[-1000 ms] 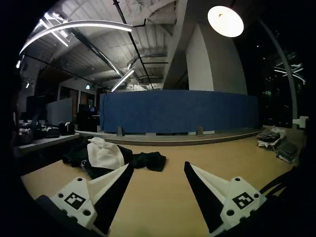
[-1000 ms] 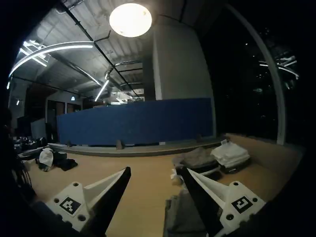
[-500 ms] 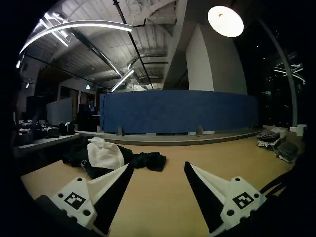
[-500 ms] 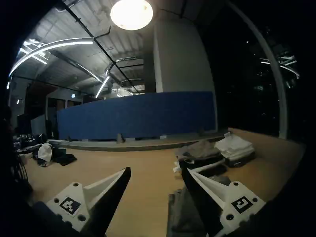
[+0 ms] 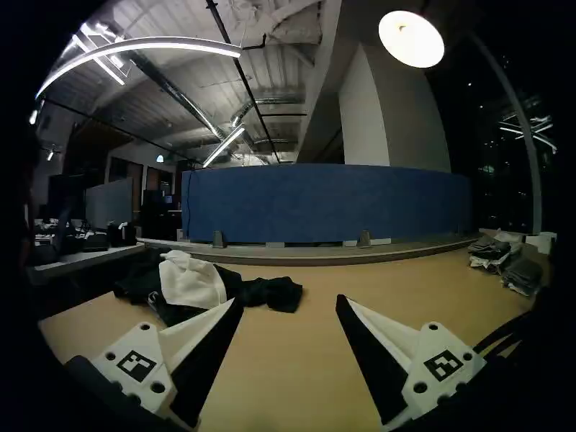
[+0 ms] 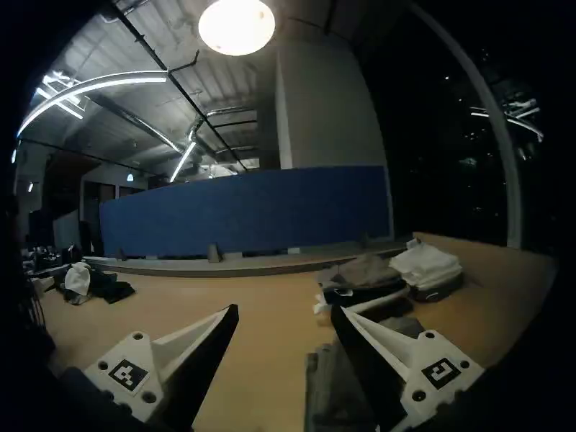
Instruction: Fold towel
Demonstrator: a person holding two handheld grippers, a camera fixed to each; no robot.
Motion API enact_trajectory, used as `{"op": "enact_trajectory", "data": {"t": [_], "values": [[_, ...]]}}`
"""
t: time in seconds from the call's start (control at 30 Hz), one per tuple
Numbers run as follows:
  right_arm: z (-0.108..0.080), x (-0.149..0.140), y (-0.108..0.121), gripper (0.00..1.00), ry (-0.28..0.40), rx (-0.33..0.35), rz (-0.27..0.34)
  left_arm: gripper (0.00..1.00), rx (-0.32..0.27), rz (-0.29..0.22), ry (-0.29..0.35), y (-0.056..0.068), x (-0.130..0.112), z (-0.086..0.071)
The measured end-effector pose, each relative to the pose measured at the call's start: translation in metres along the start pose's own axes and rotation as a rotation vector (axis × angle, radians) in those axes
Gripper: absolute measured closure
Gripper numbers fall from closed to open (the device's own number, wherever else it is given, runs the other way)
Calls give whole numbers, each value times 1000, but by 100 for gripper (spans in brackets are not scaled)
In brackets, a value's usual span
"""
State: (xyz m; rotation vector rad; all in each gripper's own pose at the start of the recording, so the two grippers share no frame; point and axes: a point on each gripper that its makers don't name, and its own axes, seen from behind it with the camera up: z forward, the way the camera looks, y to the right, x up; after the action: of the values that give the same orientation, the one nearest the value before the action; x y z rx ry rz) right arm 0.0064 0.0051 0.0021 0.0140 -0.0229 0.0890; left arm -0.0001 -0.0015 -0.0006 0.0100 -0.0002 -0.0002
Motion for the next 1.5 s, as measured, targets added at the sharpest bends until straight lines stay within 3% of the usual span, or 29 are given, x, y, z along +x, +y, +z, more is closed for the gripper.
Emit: {"op": "enact_trajectory", "data": {"t": [0.2, 0.5, 1.5], "values": [[-2, -5, -4, 0, 0, 9, -15, 4, 0, 0, 0, 0, 0, 0], [-3, -9, -18, 0, 22, 14, -91, 4, 0, 0, 0, 0, -1, 0], [-3, -8, -20, 0, 21, 16, -89, 4, 0, 0, 0, 1, 0, 0]]}}
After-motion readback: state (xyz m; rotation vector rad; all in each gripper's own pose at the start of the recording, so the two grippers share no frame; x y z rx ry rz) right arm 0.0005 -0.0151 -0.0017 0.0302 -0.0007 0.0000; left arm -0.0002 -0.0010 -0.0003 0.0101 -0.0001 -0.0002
